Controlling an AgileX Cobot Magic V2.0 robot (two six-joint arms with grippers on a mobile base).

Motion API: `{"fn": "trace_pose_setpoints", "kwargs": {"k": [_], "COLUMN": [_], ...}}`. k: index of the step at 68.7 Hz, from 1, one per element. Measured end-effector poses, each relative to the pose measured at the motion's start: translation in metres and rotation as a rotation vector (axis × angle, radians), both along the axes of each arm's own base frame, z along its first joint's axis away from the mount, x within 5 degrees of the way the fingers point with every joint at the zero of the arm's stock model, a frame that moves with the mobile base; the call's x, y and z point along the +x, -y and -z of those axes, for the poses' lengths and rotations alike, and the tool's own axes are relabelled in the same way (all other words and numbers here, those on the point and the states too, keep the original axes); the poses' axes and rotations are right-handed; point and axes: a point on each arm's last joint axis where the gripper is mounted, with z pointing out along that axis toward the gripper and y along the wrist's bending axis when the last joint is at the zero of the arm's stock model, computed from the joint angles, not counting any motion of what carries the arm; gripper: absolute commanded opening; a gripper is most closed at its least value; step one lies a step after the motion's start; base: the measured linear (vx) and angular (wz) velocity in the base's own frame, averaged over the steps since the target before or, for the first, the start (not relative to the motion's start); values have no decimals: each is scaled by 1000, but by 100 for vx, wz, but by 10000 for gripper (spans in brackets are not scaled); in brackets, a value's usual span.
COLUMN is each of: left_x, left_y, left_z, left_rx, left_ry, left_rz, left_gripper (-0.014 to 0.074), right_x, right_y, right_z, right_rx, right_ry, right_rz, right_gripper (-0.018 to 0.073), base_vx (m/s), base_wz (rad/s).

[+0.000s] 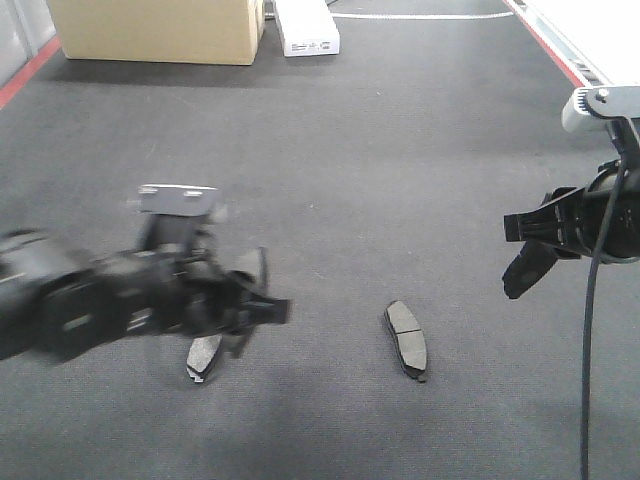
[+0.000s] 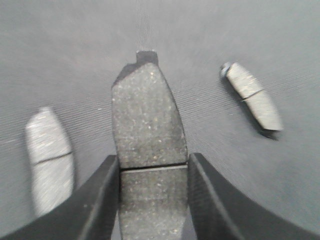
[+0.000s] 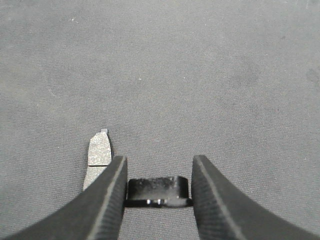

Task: Move and align brake pads A on conveyor
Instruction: 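Lower the left gripper's pad beside the nearer lying pad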

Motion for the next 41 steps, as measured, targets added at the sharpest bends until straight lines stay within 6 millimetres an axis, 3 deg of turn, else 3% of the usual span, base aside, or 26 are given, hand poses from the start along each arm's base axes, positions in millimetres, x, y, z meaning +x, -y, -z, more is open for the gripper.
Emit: {"fn": "trace_pose_setpoints", "kwargs": {"k": [19, 41], "left_x": [41, 52], "left_y": [33, 42], "left_z": [36, 71], "left_rx": [24, 41], "left_ry": [-149, -263], "left_rz": [-37, -91], "left_gripper": [45, 52], "right_x": [0, 0], "right_y": [0, 0], "right_z": [0, 0], "right_rx": [0, 0], "right_ry": [0, -1], "right_rz": [0, 0], "right_gripper": [4, 4], "base_vx": [0, 0], "base_wz": [0, 0]}}
